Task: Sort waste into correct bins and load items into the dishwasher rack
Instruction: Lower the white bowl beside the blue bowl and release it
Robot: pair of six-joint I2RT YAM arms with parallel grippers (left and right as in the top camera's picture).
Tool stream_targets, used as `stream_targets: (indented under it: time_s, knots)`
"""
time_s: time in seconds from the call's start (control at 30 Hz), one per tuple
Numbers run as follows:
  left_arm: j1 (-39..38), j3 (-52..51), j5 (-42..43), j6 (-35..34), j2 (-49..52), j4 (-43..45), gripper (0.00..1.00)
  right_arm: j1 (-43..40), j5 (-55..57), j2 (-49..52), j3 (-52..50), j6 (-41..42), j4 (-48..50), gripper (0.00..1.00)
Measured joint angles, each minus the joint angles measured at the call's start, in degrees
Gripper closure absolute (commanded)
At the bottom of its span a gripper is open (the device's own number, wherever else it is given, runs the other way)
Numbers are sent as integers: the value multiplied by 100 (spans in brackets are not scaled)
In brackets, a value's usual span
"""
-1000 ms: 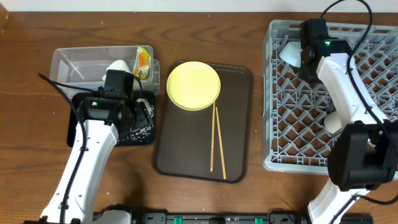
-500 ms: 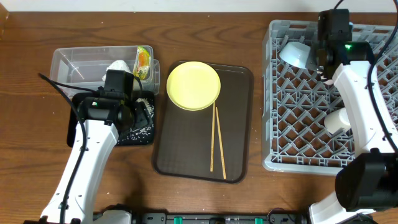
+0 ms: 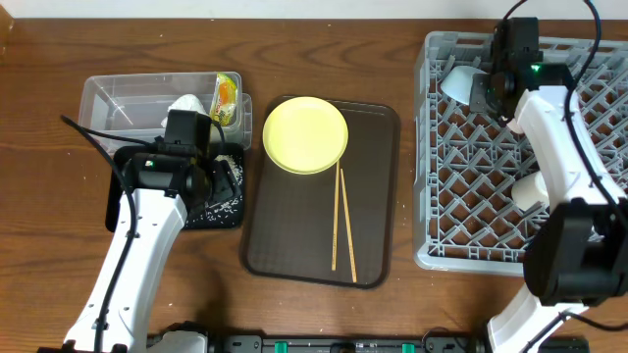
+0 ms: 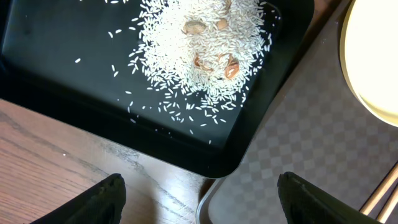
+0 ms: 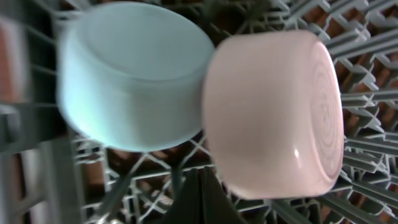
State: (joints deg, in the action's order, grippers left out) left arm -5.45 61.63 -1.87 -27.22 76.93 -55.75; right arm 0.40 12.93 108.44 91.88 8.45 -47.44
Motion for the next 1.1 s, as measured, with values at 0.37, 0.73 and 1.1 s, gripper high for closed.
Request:
stream_targets:
  time_s: [0.37, 0.73, 1.1]
  knots:
    - [0, 0, -2, 0, 0, -2, 19, -531, -201, 70, 2, -2, -127, 99]
    - [0, 0, 0, 0, 0, -2, 19, -1156, 433, 74, 0, 212, -387, 99]
    - [0, 0, 0, 0, 0, -2, 19, -1093, 31, -57, 0, 267, -398, 90]
